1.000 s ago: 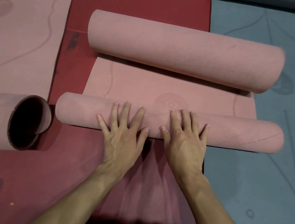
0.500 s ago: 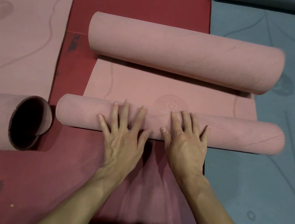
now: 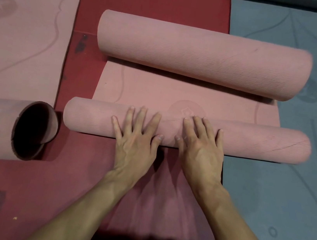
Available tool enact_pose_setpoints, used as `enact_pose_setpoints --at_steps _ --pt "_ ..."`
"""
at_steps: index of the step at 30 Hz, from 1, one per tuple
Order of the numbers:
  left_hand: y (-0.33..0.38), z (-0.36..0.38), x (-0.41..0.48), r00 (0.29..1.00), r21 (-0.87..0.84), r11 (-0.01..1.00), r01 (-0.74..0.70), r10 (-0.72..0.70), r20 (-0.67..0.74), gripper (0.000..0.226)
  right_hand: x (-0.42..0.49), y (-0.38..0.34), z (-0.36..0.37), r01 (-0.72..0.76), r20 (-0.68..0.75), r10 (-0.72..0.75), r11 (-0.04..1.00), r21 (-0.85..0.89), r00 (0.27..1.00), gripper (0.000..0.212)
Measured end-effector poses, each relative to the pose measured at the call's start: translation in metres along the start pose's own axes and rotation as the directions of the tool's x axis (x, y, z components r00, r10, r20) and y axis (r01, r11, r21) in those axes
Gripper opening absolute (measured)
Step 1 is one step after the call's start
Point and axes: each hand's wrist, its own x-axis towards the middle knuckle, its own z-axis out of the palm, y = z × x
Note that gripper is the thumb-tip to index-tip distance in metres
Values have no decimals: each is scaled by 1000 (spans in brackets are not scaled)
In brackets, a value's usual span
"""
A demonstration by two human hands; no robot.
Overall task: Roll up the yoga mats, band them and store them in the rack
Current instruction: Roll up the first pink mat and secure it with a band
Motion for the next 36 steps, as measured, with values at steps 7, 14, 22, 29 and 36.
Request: enact_pose_setpoints --at_steps 7,14,22,29,36 --pt "-3 -2 7 999 3 1000 14 -14 -32 63 11 0 -8 -38 78 33 997 60 996 52" --pt "-6 2 11 1000 2 1000 18 -18 6 60 14 -1 -9 -44 91 39 997 58 995 51" --pt "-6 0 10 1000 0 1000 9 -9 -3 59 14 -5 -13 -48 136 47 999 6 990 55" --pt "-6 -2 19 1000 -23 1000 20 -20 22 59 11 -6 -9 -11 108 11 1000 -5 994 62" --pt "-7 -2 23 999 -32 999 22 -20 39 61 16 -7 -12 -28 127 23 999 34 992 63"
